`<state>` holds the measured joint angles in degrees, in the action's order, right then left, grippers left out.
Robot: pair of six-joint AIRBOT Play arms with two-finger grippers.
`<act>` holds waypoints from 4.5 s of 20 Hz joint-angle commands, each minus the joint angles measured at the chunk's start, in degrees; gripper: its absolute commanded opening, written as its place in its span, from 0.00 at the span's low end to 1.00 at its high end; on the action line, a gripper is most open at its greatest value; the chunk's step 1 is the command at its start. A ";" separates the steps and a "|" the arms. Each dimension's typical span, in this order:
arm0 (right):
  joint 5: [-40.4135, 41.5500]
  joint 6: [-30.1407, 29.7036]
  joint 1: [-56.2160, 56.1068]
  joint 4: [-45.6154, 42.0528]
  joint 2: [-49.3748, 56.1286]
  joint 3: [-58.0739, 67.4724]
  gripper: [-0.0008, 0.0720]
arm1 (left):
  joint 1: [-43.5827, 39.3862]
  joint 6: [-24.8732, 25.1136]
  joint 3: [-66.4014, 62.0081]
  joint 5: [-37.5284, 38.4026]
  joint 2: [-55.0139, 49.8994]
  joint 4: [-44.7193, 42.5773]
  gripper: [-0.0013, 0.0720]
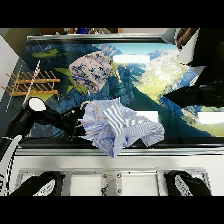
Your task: Fold the clothes and pants, and hang the long-sleeved shirts on hangers.
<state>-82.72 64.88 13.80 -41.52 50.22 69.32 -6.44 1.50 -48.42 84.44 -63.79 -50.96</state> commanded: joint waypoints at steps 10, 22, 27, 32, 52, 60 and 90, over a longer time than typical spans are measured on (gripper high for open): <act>-16.52 -58.27 13.68 24.83 0.07 -26.86 0.94 | 0.00 0.00 0.00 0.92 -0.04 -0.04 0.04; -11.54 -62.14 -1.33 24.79 5.62 -31.04 0.94 | 0.00 0.00 0.00 1.07 -0.04 -0.02 0.04; -9.57 -62.12 -5.86 24.83 8.76 -31.04 0.94 | 0.00 0.00 0.00 1.07 -0.04 -0.02 0.04; -6.62 -62.10 -7.48 24.85 8.85 -31.01 0.94 | 0.00 0.00 0.00 1.07 -0.04 -0.02 0.04; -6.60 -62.10 -7.48 27.41 8.85 -31.01 0.94 | 0.00 0.00 0.00 1.05 -0.04 -0.04 0.04; -6.64 -62.16 -7.48 27.36 8.85 -31.01 0.04 | 0.00 0.00 0.00 1.03 -0.04 -0.04 0.04; 6.14 -61.86 -6.23 34.75 0.46 -28.15 0.02 | 27.63 -61.46 0.00 -10.88 21.92 -0.52 0.55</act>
<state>-82.02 2.87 7.29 -9.52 53.08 40.73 19.57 -46.22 -48.42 75.07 -46.61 -51.44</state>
